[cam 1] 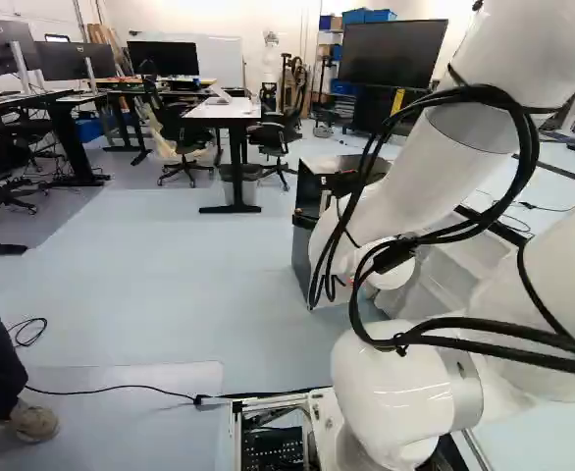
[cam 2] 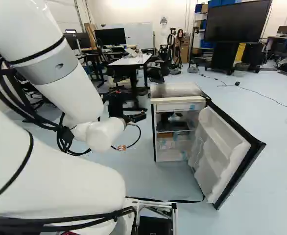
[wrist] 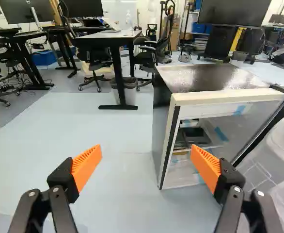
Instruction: Open the fridge door
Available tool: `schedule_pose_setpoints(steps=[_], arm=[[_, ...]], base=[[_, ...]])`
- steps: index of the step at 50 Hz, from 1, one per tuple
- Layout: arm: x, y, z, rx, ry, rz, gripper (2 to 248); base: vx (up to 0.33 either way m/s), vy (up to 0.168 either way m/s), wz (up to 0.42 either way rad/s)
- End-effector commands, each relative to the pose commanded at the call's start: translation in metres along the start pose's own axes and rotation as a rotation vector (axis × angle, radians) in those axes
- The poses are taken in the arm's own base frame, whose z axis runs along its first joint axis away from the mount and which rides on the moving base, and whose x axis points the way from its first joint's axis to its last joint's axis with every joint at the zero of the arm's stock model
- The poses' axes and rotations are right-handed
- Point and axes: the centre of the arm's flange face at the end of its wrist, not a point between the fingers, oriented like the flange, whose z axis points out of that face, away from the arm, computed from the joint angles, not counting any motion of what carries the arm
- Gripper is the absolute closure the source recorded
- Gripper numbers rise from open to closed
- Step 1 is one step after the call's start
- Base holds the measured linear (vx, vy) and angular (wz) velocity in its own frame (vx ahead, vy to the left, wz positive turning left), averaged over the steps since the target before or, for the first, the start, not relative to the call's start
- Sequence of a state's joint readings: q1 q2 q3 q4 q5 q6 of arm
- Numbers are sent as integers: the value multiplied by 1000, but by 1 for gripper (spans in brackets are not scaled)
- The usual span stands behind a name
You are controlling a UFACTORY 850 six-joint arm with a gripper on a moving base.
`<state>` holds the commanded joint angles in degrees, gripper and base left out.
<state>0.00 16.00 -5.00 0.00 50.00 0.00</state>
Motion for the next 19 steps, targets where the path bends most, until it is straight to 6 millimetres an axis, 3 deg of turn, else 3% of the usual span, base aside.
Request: schedule_pose_setpoints(steps=[19], arm=[[0,0,0,0,0,0,3]], base=[[0,0,0]])
